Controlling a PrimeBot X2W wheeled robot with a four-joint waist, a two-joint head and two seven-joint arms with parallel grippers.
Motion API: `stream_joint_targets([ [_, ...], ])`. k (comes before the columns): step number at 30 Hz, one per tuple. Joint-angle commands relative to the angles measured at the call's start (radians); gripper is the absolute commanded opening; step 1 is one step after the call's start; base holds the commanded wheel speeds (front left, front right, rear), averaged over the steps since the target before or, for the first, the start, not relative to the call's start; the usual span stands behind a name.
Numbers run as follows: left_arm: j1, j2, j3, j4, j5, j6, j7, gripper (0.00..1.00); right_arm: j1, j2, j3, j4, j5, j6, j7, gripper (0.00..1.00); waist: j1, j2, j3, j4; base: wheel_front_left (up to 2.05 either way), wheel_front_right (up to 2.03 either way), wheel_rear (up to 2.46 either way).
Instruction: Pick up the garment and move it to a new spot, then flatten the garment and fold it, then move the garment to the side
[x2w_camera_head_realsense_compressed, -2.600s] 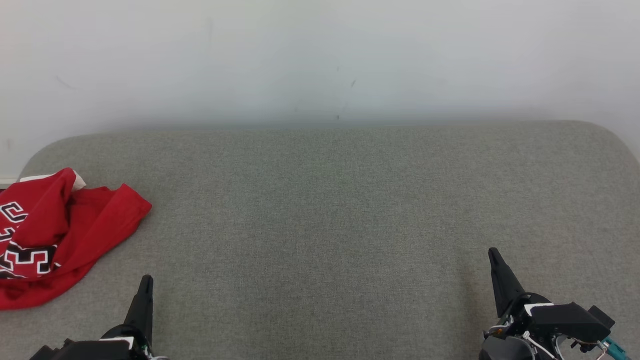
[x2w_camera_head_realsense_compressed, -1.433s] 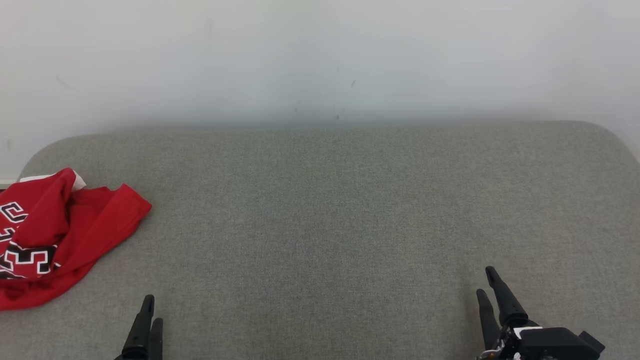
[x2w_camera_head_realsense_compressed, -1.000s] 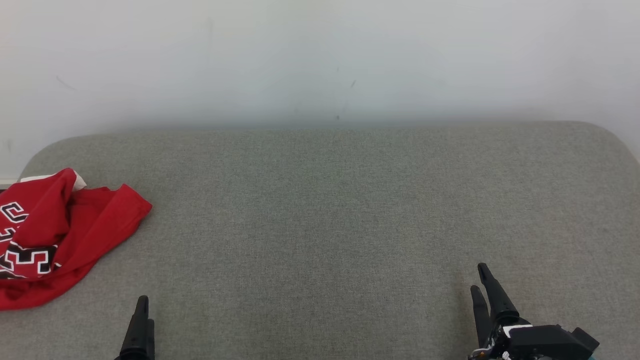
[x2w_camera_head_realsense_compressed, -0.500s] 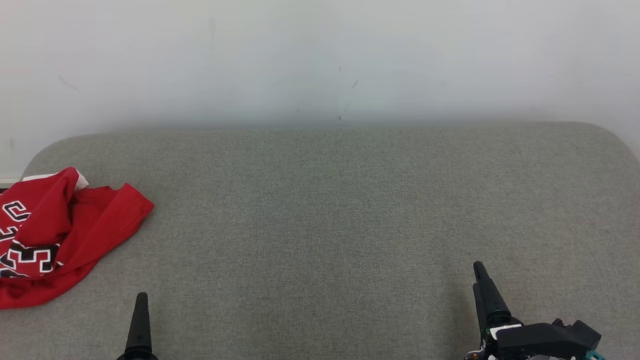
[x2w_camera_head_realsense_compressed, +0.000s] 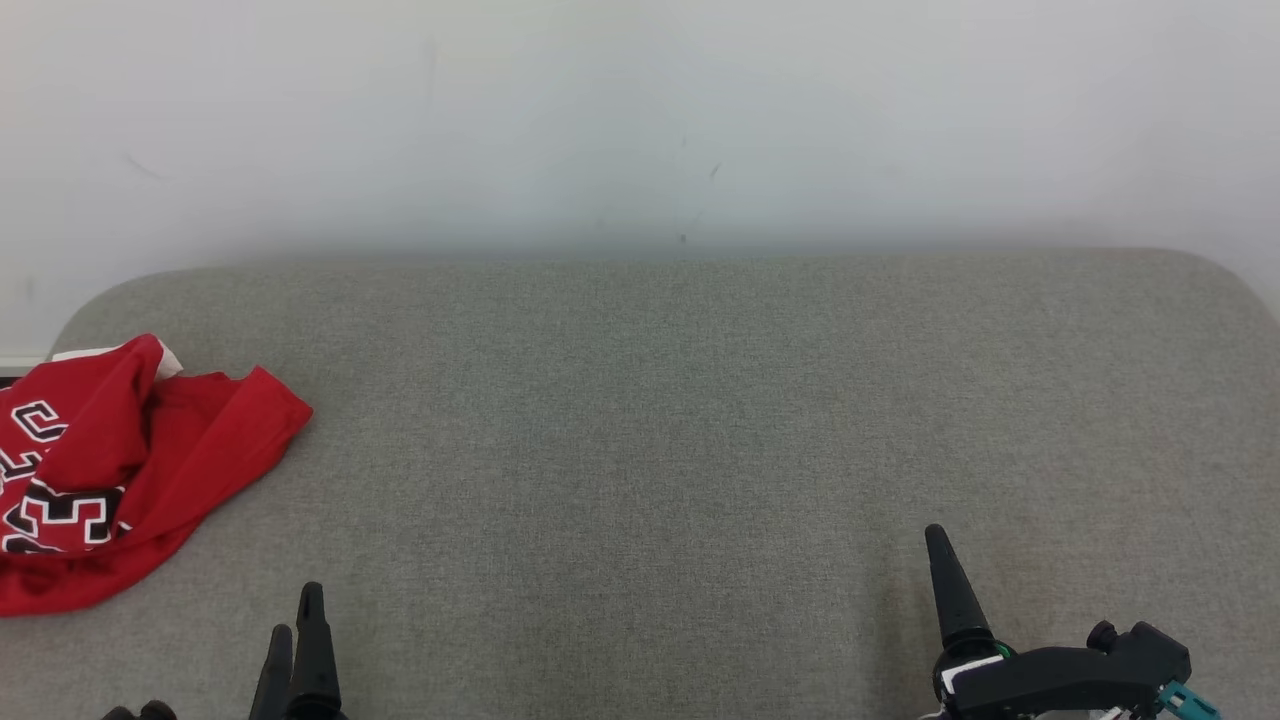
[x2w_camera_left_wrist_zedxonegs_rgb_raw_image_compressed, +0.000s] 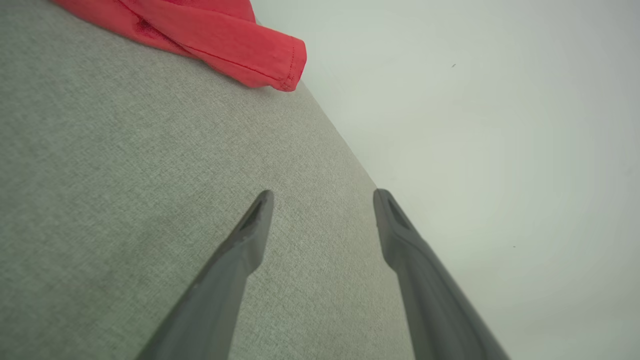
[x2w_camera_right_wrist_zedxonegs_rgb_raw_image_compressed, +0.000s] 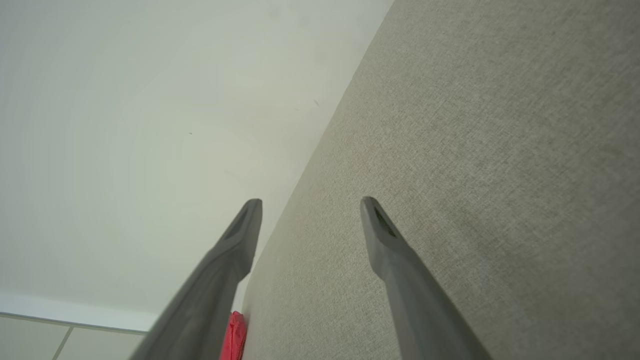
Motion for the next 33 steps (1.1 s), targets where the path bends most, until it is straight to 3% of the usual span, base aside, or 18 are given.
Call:
stream_joint_targets([
  [1, 0.000, 0.006, -0.007, -0.017, 0.048, 0.003, -0.011, 1.00, -0.018, -0.001, 0.008, -0.007, -0.036, -0.001, -0.010, 1.00, 0.0000, 0.0000, -0.001, 0.000, 0.00, 0.00, 0.00],
  [20, 0.010, 0.007, -0.050, -0.036, 0.348, 0.011, -0.065, 1.00, -0.019, -0.001, 0.028, 0.002, -0.237, -0.001, -0.063, 1.00, 0.0000, 0.0000, -0.001, 0.003, 0.00, 0.00, 0.00],
  [33, 0.012, 0.008, -0.070, -0.041, 0.498, 0.017, -0.098, 1.00, -0.023, -0.001, 0.035, 0.019, -0.347, -0.001, -0.096, 1.00, 0.0000, 0.0000, 0.004, 0.008, 0.00, 0.00, 0.00],
])
